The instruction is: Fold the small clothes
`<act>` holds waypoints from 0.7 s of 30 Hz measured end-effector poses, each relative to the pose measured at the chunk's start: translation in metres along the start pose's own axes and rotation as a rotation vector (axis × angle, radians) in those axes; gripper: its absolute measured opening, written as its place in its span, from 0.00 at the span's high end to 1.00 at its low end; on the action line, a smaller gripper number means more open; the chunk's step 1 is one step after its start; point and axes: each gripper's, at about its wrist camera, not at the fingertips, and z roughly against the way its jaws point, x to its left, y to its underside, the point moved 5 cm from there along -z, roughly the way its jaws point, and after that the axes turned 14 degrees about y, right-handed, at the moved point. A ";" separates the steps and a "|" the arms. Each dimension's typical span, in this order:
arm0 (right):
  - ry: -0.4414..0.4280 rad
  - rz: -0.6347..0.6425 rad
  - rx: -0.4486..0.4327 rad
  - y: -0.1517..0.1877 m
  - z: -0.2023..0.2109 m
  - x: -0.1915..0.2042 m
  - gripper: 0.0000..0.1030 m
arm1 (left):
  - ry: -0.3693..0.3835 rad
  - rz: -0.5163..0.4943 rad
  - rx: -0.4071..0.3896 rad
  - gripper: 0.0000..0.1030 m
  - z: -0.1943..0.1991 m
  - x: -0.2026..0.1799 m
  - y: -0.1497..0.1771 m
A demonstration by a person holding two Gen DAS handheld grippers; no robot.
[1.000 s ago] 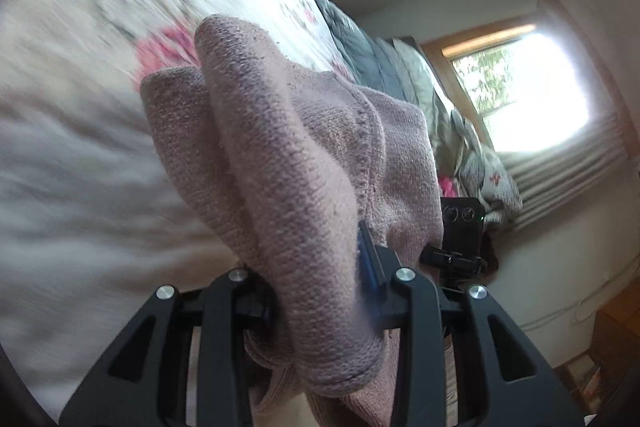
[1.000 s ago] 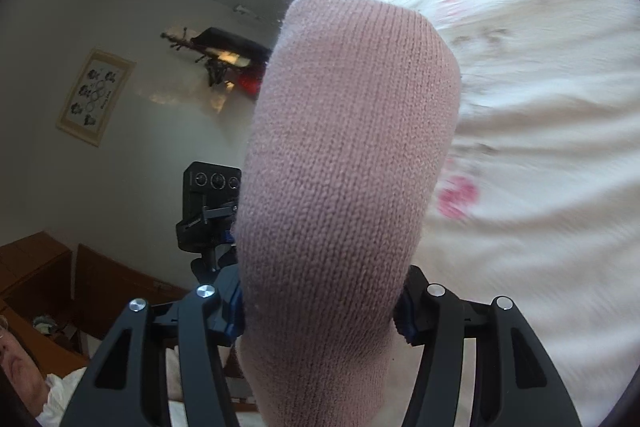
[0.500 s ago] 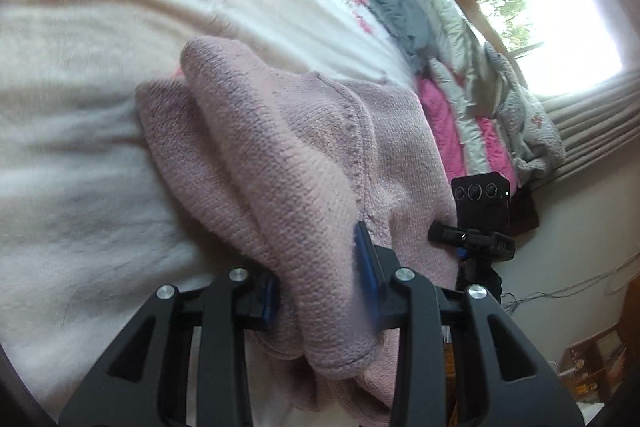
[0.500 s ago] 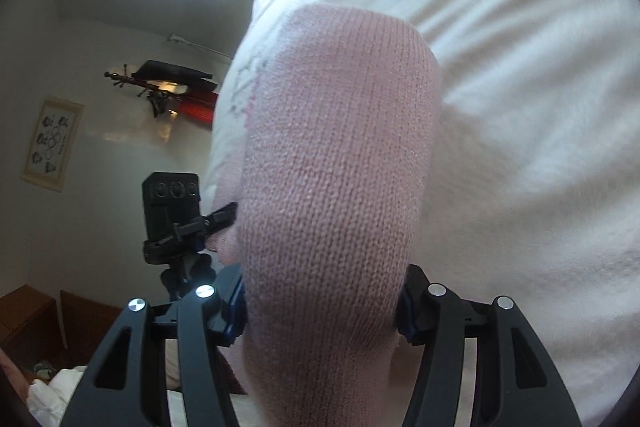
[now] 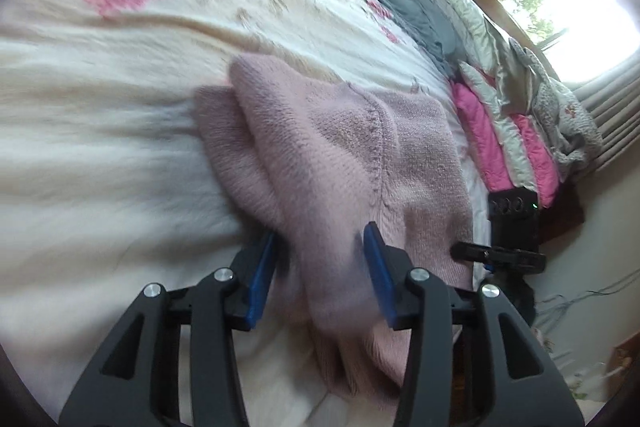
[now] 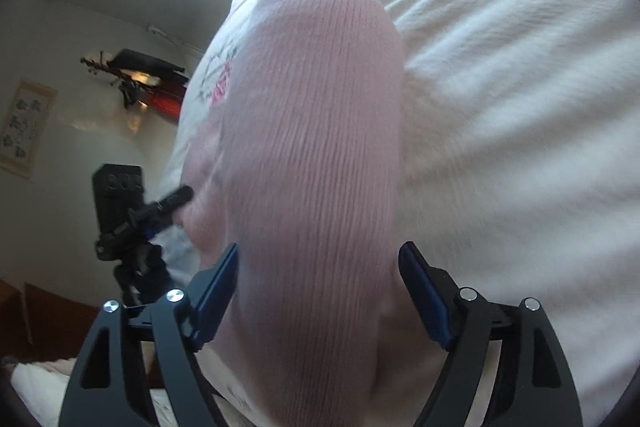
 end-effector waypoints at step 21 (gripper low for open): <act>0.075 -0.076 -0.015 0.064 0.019 -0.018 0.50 | -0.239 -0.146 0.017 0.52 -0.014 -0.060 0.081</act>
